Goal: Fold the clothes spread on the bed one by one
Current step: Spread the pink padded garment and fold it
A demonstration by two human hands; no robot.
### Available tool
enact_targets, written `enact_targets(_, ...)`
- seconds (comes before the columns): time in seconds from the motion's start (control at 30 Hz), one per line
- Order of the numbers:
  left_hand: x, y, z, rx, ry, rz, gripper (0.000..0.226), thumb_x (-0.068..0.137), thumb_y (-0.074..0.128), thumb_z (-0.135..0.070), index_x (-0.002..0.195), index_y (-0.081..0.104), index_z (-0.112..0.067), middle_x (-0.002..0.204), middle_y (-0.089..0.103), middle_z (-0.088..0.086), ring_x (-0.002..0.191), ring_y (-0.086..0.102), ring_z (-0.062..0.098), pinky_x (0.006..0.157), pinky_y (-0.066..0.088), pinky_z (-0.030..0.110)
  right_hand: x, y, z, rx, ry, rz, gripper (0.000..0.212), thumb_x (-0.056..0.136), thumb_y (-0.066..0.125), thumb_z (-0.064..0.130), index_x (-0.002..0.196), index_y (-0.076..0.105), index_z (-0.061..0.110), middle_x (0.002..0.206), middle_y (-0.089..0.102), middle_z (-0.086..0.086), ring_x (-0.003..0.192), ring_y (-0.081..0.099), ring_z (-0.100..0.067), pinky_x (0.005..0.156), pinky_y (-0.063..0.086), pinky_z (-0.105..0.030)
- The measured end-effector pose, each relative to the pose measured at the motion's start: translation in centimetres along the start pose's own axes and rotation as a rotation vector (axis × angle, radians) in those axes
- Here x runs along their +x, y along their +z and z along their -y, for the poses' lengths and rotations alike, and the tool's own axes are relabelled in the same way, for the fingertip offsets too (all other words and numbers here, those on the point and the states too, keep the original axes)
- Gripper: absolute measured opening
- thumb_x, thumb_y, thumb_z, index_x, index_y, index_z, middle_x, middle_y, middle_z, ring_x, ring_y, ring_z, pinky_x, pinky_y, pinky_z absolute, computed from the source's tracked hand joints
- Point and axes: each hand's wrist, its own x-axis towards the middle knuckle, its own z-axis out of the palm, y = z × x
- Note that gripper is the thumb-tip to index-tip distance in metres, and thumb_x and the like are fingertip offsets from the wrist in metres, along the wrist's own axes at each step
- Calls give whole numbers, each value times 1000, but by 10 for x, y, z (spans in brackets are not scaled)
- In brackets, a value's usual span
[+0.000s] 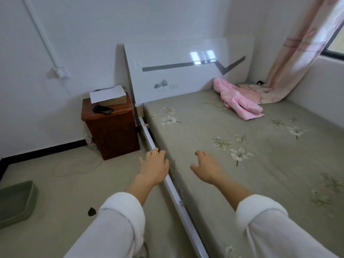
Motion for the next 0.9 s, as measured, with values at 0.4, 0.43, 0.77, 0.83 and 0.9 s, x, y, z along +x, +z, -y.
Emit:
enact_targets(0.4,275,-46,67,-86,132,198,45,99,33,-31,142,36,-19,148,34,7,134,30,27,107,30,49,211,-18,44,105,305,-22,59,94,49,37,145,30,12,147,36,-10,133,35,-29,108,34,-43)
enact_targets(0.43,294,-44,67,-98,146,215,45,99,34,-32,142,36,-19,148,34,7,134,29,27,108,30,49,227,-20,42,107,322,-17,59,95,48,38,145,29,12,147,36,-10,133,35,-29,108,34,-43)
enact_targets(0.77,523,-11,46,-28,259,321,41,100,34,-30,138,39,-14,142,40,10,127,38,29,106,35,46,419,-22,-9,216,471,-13,59,97,45,39,147,27,12,149,34,-9,134,35,-27,109,33,-42)
enact_targets(0.83,565,-6,42,-15,279,356,39,100,35,-28,135,42,-12,140,41,12,125,40,29,104,36,44,454,-27,-23,257,516,-1,60,98,45,39,147,26,11,150,34,-9,135,34,-28,110,33,-43)
enact_targets(0.9,605,-2,36,-17,299,371,37,100,36,-25,134,43,-10,139,41,14,124,41,29,102,37,42,484,-33,-36,288,552,4,60,98,46,39,147,26,11,150,33,-9,135,35,-27,109,34,-43)
